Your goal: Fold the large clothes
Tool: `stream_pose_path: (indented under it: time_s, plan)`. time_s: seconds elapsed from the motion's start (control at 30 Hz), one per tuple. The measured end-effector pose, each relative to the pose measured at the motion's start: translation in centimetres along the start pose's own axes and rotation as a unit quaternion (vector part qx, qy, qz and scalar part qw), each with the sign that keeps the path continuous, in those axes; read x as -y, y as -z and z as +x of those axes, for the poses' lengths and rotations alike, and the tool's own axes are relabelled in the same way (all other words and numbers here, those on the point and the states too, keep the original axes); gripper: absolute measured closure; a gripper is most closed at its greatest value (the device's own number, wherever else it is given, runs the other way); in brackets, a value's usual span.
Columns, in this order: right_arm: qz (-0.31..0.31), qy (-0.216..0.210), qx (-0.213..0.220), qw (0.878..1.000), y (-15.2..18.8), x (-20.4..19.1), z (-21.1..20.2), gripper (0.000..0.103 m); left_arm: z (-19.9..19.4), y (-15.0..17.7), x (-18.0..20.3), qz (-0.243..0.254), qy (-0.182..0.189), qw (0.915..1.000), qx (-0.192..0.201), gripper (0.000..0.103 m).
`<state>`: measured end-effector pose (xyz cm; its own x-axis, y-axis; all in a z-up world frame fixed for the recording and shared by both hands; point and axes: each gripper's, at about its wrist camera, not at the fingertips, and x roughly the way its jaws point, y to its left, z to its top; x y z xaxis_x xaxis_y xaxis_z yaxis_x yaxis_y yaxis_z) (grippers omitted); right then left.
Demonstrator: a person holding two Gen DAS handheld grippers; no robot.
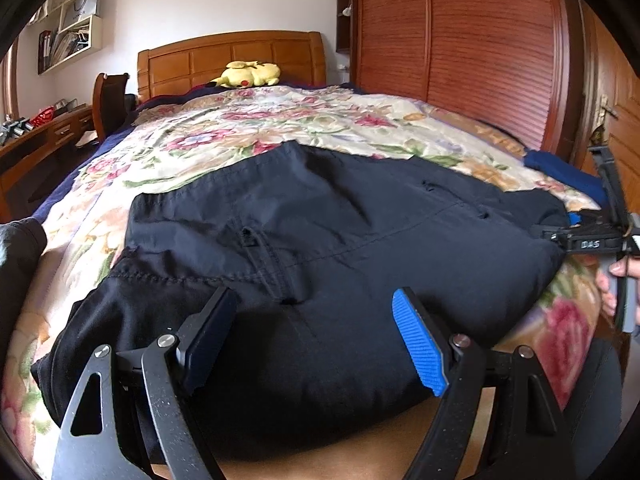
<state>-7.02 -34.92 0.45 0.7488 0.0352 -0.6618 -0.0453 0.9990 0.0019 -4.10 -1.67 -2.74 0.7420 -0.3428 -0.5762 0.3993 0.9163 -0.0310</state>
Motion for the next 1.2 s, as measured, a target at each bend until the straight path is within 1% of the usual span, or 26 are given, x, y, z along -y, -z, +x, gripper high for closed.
stream_pose_path:
  time_s: [0.07, 0.17, 0.27, 0.33, 0.4, 0.53, 0.67, 0.77, 0.93, 1.0, 1.1, 1.2]
  plan:
    - [0.007, 0.002, 0.002, 1.0, -0.1, 0.1, -0.3, 0.014, -0.4, -0.2, 0.3, -0.003, 0.015, 0.9998, 0.008, 0.022]
    - [0.011, 0.001, 0.024, 1.0, -0.4, 0.0, -1.6, 0.014, -0.8, -0.4, 1.0, 0.003, 0.024, 0.9996, 0.015, 0.022]
    - [0.023, 0.001, 0.059, 0.998, -0.9, 0.4, -3.5, 0.014, -0.3, -0.4, 1.3, 0.008, 0.024, 0.9996, 0.009, 0.022]
    - [0.029, 0.004, 0.071, 0.997, -1.0, 0.7, -4.2, 0.014, 0.1, -0.2, 1.4, 0.009, 0.023, 0.9997, 0.002, 0.022]
    - [0.028, 0.001, 0.06, 0.998, -0.8, 0.8, -3.9, 0.014, 0.4, -0.2, 1.5, 0.012, 0.021, 0.9997, -0.001, 0.022]
    - [0.015, 0.001, 0.009, 1.0, 0.5, 0.3, -1.6, 0.014, 0.9, 0.1, 1.4, 0.015, 0.016, 0.9997, -0.008, 0.022]
    - [0.027, -0.012, 0.009, 1.0, 1.5, 0.5, -1.1, 0.014, 1.4, 0.4, 1.3, 0.018, 0.007, 0.9997, -0.013, 0.022]
    - [0.044, -0.029, -0.004, 0.999, 1.9, 0.9, -0.6, 0.014, 1.7, 0.5, 1.4, 0.018, 0.001, 0.9997, -0.016, 0.022]
    - [0.048, -0.039, -0.008, 0.998, 2.0, 1.2, -0.6, 0.014, 1.8, 0.7, 1.3, 0.019, -0.001, 0.9997, -0.018, 0.022]
    - [0.051, -0.043, -0.011, 0.998, 1.7, 0.9, -0.4, 0.016, 1.8, 0.7, 1.3, 0.018, 0.0, 0.9997, -0.019, 0.022]
    - [0.043, -0.051, -0.012, 0.998, 1.6, 0.5, 0.0, 0.023, 1.8, 0.7, 1.3, 0.018, 0.0, 0.9997, -0.019, 0.022]
    - [0.043, -0.064, -0.013, 0.997, 1.6, 0.4, 0.2, 0.032, 1.8, 0.7, 1.2, 0.018, -0.001, 0.9996, -0.02, 0.022]
